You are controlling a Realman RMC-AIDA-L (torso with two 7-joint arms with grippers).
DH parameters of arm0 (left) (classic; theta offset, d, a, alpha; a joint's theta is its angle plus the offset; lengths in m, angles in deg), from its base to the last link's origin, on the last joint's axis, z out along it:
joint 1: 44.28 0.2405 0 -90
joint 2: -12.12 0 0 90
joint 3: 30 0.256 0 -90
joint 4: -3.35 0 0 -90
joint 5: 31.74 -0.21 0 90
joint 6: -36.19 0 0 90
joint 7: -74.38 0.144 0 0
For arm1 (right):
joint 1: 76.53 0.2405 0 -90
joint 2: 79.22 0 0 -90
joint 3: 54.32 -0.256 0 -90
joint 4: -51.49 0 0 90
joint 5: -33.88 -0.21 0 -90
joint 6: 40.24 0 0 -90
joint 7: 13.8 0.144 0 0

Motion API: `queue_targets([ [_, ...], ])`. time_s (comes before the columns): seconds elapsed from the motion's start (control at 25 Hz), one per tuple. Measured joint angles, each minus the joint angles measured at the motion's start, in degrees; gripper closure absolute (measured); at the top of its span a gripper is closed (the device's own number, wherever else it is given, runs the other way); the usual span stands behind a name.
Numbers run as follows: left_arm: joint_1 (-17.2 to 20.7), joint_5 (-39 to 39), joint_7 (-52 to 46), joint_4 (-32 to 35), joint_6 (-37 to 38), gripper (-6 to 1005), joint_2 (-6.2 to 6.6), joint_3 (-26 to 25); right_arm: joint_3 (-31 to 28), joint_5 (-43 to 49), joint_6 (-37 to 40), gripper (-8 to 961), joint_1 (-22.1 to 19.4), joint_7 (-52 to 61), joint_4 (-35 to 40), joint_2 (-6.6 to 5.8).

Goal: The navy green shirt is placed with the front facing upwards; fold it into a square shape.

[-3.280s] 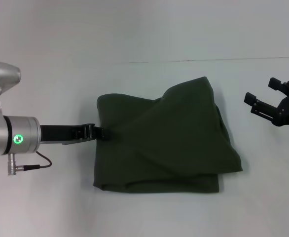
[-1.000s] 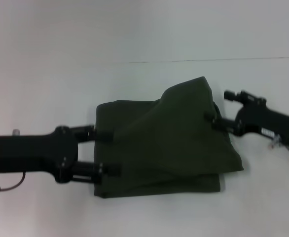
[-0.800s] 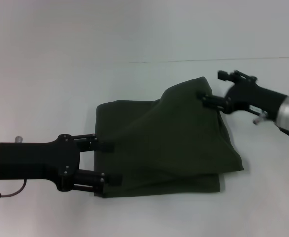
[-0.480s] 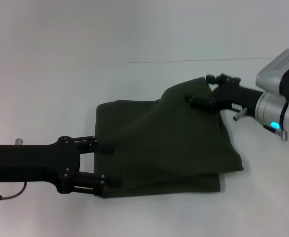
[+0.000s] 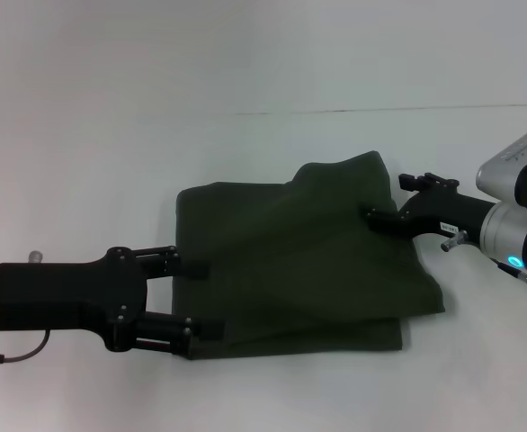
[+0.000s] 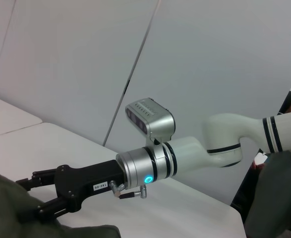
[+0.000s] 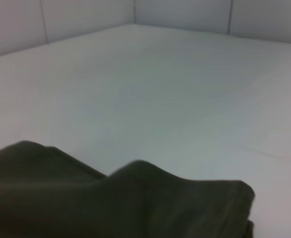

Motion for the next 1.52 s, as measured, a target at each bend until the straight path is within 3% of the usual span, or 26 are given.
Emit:
queue_targets([
  [0.32,-0.2,0.0,0.0,-0.1,0.0,80,0.0,0.1,0.3,0.0,-2.0,53,0.2,0.3,-0.5,0.13],
  [0.44,-0.2,0.0,0.0,-0.1,0.0,80,0.0,0.1,-0.3,-0.1,0.5,53,-0.6,0.3,0.6,0.09],
  [0.56,0.0,0.0,0.0,-0.1,-0.2,80,-0.05,-0.2,-0.7,-0.1,6.8,53,-3.3,0.9,4.9,-0.02],
  [0.8,0.2,0.1,1.2,-0.1,-0.7,80,-0.09,-0.8,-1.9,-3.8,18.0,54,-12.9,0.9,16.3,-0.06],
  [1.0,0.3,0.2,4.6,-1.7,-1.4,80,-0.19,-1.1,-1.6,-3.2,34.4,47,-17.5,-3.6,20.1,-0.31],
  [1.24,0.9,-0.7,9.1,-2.7,-0.8,80,-0.18,-1.1,0.2,6.8,49.2,44,-17.6,-5.7,20.5,0.07],
  [1.52,1.6,-5.9,13.5,-5.2,-2.6,80,-0.13,-2.4,10.8,7.1,47.3,44,-14.6,-6.7,16.1,0.39],
])
